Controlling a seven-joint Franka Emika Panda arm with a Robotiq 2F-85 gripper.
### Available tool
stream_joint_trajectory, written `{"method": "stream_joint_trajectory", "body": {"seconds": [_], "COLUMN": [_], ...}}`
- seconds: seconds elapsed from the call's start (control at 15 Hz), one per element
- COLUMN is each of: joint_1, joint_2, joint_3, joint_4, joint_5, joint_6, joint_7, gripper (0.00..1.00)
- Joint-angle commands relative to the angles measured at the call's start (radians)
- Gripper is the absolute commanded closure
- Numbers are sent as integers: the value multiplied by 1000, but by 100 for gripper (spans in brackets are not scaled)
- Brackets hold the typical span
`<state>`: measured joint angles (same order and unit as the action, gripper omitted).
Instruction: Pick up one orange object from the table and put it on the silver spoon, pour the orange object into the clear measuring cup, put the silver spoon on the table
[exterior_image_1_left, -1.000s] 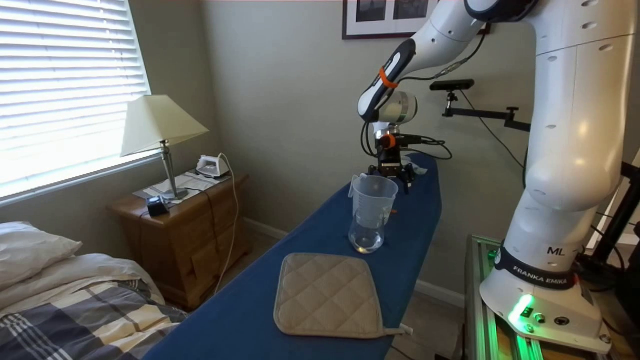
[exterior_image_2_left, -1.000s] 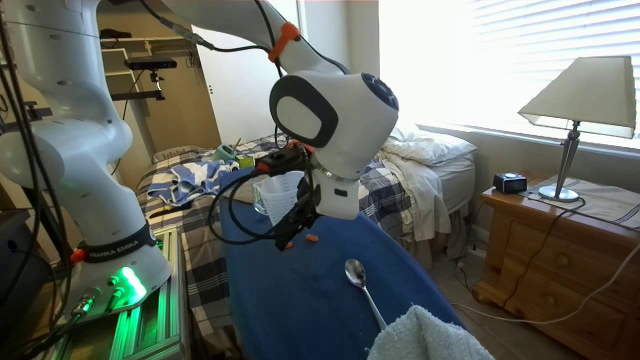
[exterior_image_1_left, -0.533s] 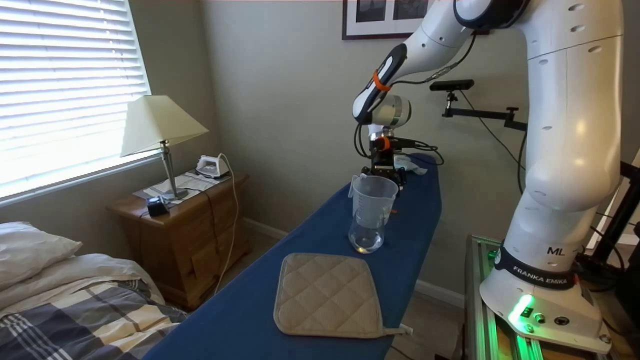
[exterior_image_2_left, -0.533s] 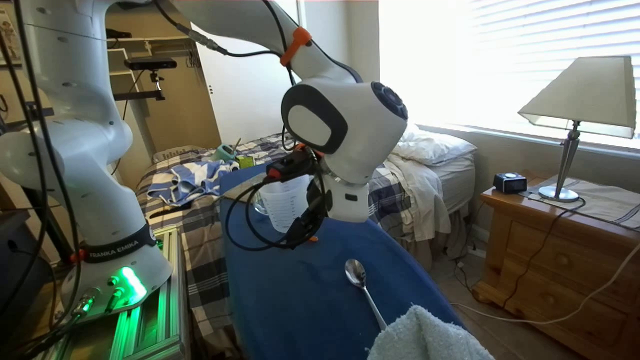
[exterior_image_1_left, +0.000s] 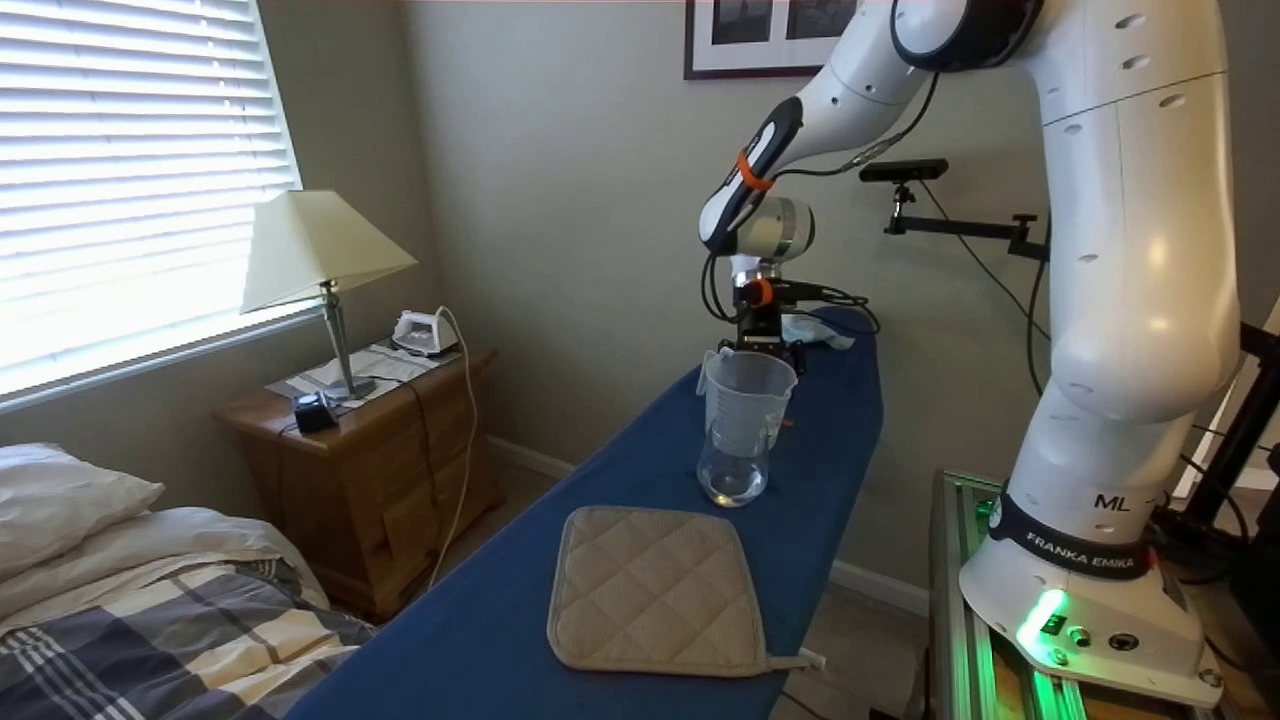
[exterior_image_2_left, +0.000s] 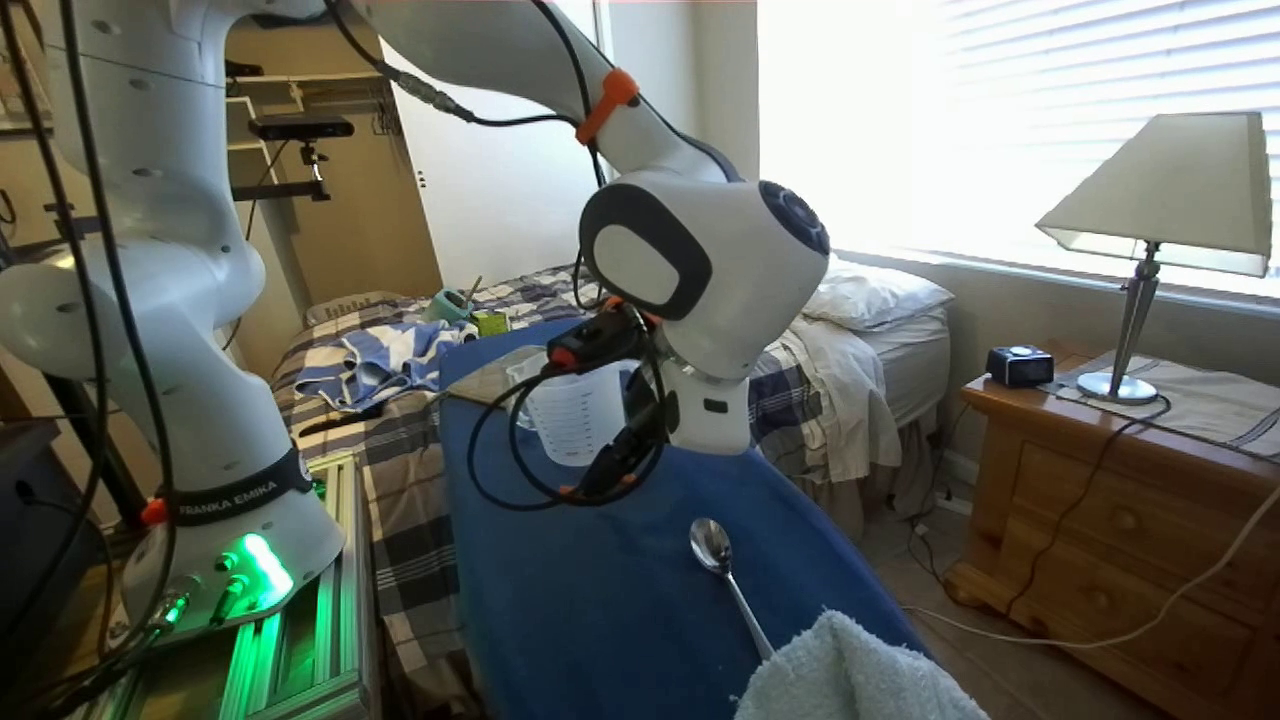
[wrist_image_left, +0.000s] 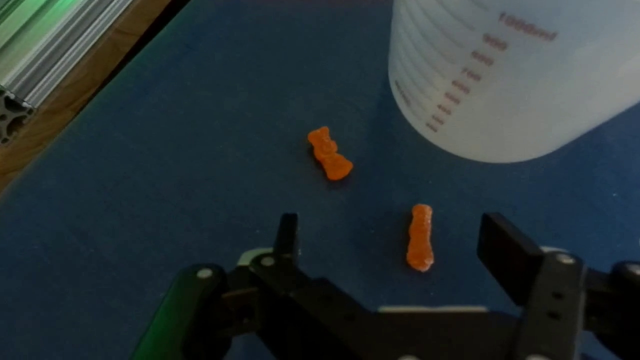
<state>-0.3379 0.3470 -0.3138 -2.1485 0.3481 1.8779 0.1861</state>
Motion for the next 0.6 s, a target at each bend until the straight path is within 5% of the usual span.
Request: {"method": "stream_joint_trajectory", "body": {"seconds": [0.0,0.13,0.53], "joint_1": [-18,-19,-21], "joint_2": [34,40,49], "joint_3": [9,9,9], "joint_4": [39,45,56], "joint_5": [27,24,25], "joint_6": [-12,-13,-16], "joint_7": [-18,-17,-17], "gripper": [19,37,49]}}
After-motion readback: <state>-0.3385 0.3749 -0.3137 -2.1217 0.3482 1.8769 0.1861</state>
